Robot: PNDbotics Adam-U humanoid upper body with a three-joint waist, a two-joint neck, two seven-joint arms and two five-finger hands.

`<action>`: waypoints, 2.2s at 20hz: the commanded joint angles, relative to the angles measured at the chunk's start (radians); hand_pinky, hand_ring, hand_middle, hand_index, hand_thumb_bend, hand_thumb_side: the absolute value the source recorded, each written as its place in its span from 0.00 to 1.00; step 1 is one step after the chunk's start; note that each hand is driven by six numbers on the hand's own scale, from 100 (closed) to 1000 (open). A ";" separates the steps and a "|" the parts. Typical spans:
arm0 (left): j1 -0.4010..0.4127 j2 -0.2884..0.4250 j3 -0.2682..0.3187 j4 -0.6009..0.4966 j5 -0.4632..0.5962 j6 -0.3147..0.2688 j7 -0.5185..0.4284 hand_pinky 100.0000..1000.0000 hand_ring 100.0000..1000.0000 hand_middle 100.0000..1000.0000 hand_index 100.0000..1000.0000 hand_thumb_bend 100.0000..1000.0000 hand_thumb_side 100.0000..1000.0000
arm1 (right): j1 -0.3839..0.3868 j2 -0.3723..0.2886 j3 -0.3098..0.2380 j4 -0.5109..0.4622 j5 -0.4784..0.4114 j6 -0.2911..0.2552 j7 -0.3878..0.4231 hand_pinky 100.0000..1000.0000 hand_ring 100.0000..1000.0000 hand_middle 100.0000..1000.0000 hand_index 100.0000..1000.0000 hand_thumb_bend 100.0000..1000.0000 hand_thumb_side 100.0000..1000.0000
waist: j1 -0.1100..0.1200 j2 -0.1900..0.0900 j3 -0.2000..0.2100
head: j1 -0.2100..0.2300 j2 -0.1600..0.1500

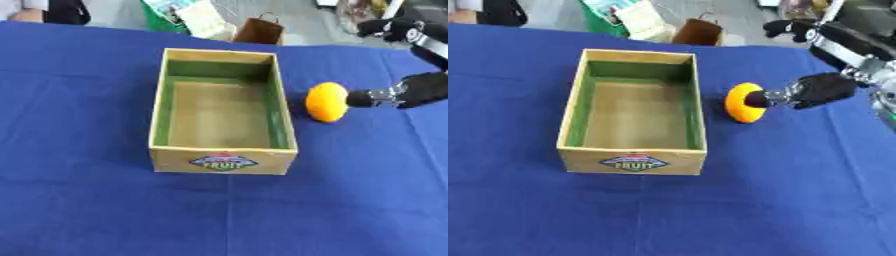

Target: Pick up objects on the table and place them in the box.

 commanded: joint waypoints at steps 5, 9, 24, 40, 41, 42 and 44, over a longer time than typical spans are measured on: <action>-0.001 0.019 -0.007 -0.022 0.005 0.002 -0.006 0.45 0.36 0.40 0.51 0.00 0.75 | -0.087 -0.009 0.035 0.137 0.018 0.018 0.089 0.96 1.00 0.89 1.00 0.84 0.53 | 0.004 -0.024 0.007 | -0.015 -0.007; 0.000 0.018 -0.009 -0.022 0.006 0.003 -0.010 0.45 0.36 0.40 0.51 0.00 0.75 | -0.131 0.023 0.059 0.220 0.066 0.017 0.103 0.96 1.00 0.89 1.00 0.84 0.52 | 0.003 -0.023 0.013 | -0.022 -0.003; -0.002 0.011 -0.012 -0.022 0.010 0.005 -0.022 0.46 0.36 0.40 0.51 0.00 0.76 | -0.189 0.112 0.132 0.374 0.200 -0.031 0.087 0.92 1.00 0.83 0.99 0.81 0.50 | -0.004 -0.013 0.027 | -0.029 -0.002; -0.005 0.010 -0.015 -0.022 0.012 0.008 -0.027 0.46 0.36 0.40 0.51 0.00 0.76 | -0.190 0.143 0.171 0.436 0.266 -0.035 0.045 0.86 1.00 0.69 0.92 0.36 0.42 | -0.009 -0.013 0.032 | -0.022 -0.010; -0.005 0.010 -0.015 -0.022 0.012 0.008 -0.027 0.46 0.36 0.40 0.51 0.00 0.76 | -0.188 0.142 0.172 0.436 0.262 -0.033 0.049 0.86 1.00 0.68 0.91 0.35 0.42 | -0.009 -0.013 0.032 | -0.022 -0.010; -0.005 0.010 -0.015 -0.022 0.012 0.008 -0.027 0.46 0.36 0.40 0.51 0.00 0.76 | -0.188 0.141 0.172 0.434 0.260 -0.031 0.054 0.86 1.00 0.68 0.91 0.34 0.42 | -0.009 -0.013 0.031 | -0.022 -0.009; -0.005 0.010 -0.015 -0.022 0.013 0.008 -0.027 0.46 0.36 0.40 0.51 0.00 0.76 | -0.186 0.140 0.173 0.432 0.260 -0.027 0.062 0.85 1.00 0.66 0.90 0.31 0.41 | -0.009 -0.013 0.031 | -0.022 -0.009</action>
